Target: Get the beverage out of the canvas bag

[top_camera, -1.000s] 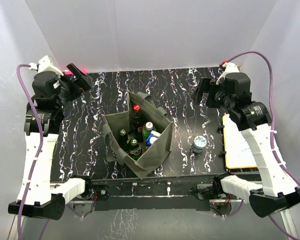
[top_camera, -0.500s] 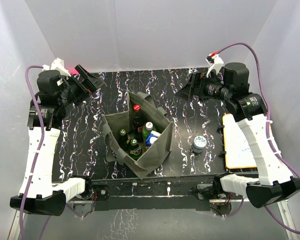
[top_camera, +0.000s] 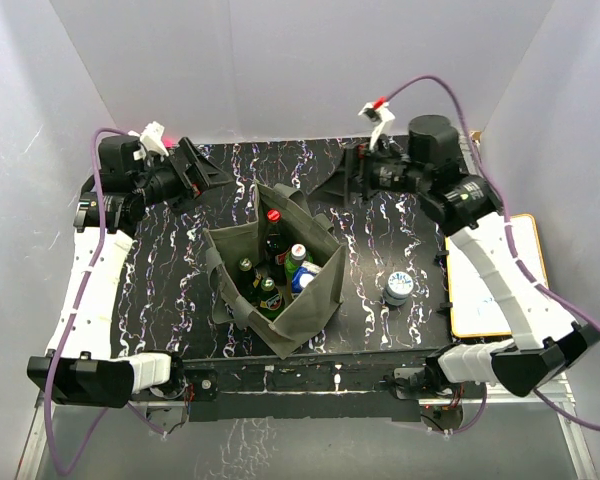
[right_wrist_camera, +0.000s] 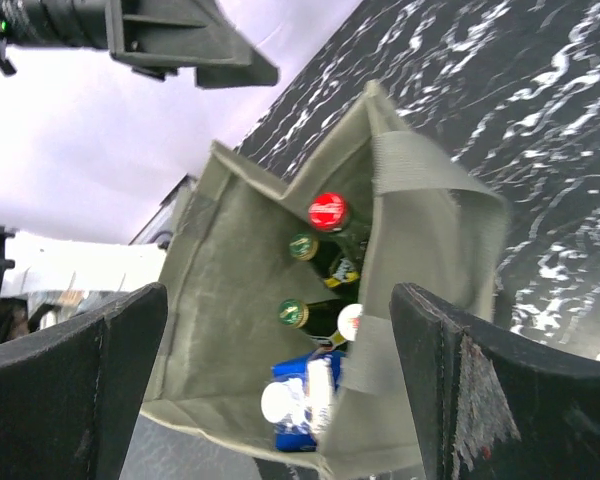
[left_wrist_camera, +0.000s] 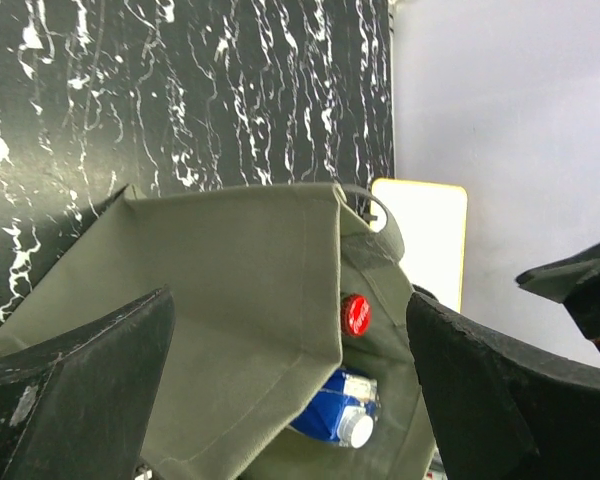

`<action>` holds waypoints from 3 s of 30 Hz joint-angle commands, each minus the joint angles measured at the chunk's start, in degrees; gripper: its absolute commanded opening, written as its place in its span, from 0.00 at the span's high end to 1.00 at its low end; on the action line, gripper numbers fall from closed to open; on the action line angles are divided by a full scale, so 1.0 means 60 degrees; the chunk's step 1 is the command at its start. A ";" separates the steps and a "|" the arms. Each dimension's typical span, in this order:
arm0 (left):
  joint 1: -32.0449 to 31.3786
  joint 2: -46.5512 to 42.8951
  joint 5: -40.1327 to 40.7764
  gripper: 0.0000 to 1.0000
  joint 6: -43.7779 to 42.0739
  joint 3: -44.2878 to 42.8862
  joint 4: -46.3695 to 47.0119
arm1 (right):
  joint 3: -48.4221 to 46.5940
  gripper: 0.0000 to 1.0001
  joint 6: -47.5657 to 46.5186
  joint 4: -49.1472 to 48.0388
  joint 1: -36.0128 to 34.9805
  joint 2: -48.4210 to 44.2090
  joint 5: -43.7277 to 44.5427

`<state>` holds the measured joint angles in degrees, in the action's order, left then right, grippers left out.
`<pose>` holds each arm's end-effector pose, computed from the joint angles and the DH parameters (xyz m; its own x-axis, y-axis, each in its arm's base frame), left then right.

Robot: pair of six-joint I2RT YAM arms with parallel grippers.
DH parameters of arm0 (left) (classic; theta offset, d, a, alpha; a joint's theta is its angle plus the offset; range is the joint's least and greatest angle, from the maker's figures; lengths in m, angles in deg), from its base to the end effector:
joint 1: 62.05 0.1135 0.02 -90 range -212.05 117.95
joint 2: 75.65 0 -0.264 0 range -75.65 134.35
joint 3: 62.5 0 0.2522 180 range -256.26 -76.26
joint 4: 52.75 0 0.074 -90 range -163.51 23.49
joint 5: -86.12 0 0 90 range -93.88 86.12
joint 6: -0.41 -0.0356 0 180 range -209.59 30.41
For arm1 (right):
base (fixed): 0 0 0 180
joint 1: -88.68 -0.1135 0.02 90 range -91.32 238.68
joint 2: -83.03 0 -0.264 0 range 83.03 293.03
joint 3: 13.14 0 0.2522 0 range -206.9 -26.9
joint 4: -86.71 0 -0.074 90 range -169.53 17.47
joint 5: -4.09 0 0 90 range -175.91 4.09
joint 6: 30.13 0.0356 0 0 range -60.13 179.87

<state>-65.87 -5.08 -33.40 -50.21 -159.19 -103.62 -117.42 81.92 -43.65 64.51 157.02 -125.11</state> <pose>0.2522 -0.0344 0.4295 -0.6429 -0.5104 -0.5711 0.1249 0.6658 -0.7356 0.2287 0.1273 0.4608 -0.6035 0.0480 -0.7959 -0.6849 0.4799 0.5483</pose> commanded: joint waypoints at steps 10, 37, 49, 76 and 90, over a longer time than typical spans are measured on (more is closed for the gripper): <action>-0.0187 -0.0131 -0.1430 0.03 -0.0825 0.0262 -0.1361 | -0.0842 0.05 -0.0066 0.0062 -0.3208 0.1468 0.2554; -0.4184 0.0567 0.3715 0.13 -0.2183 -0.1059 -0.4109 | 0.0516 0.02 -0.0316 0.0188 -0.3720 0.1188 0.4827; -0.4198 0.0888 0.5124 0.31 -0.1558 -0.1211 -0.4478 | 0.0353 0.02 -0.0376 -0.0161 -0.3722 0.1609 0.4205; -0.4197 0.0727 0.5572 0.96 -0.0867 -0.1007 -0.3927 | -0.0299 0.09 -0.1975 0.0466 -0.3729 0.2424 0.5234; -0.4192 0.0875 0.5528 1.00 -0.0979 -0.1287 -0.3880 | -0.0540 0.16 -0.2696 0.0082 -0.4399 0.2961 0.6181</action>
<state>-90.80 0.97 0.02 -56.16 -165.40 -127.00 -118.14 68.60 -40.46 39.79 173.72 -92.11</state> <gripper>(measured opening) 0.018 0.853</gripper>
